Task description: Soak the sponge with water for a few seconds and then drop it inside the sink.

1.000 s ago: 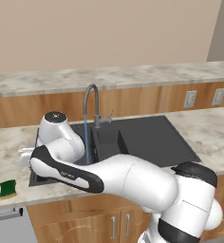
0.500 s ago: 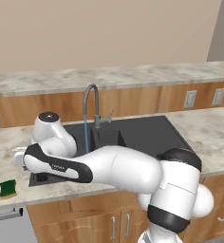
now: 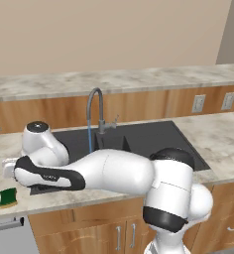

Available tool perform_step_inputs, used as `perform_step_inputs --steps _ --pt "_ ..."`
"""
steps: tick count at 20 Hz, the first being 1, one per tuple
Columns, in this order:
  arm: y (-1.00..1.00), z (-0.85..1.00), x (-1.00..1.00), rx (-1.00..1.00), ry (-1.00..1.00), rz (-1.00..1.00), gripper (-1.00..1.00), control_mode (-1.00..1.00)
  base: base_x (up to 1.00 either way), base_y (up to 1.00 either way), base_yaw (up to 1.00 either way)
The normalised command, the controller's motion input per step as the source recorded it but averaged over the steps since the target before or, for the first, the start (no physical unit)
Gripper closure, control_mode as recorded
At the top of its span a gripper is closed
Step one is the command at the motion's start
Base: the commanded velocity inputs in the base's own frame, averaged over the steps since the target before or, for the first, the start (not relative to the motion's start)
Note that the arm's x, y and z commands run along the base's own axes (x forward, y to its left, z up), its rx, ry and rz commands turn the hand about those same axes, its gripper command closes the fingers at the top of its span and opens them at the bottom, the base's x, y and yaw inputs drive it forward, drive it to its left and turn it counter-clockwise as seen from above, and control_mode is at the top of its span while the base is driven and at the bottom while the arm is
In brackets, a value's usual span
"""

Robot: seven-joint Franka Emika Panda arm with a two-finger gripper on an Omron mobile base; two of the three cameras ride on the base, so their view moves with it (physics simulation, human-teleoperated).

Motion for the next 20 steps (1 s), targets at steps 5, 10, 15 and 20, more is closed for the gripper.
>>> perform_step_inputs --steps 5,10,15,20 --pt "0.28 -0.02 0.00 -0.06 -0.05 0.00 -1.00 -1.00 0.00 0.00 0.00" --pt "0.03 -0.12 0.07 0.00 -0.01 0.00 -1.00 -1.00 0.00 0.00 0.00" --pt "0.00 -0.23 0.03 0.00 0.00 0.00 -1.00 -1.00 0.00 0.00 0.00" --pt "0.00 -0.43 0.10 0.00 -0.01 0.00 -1.00 -1.00 0.00 0.00 0.00"
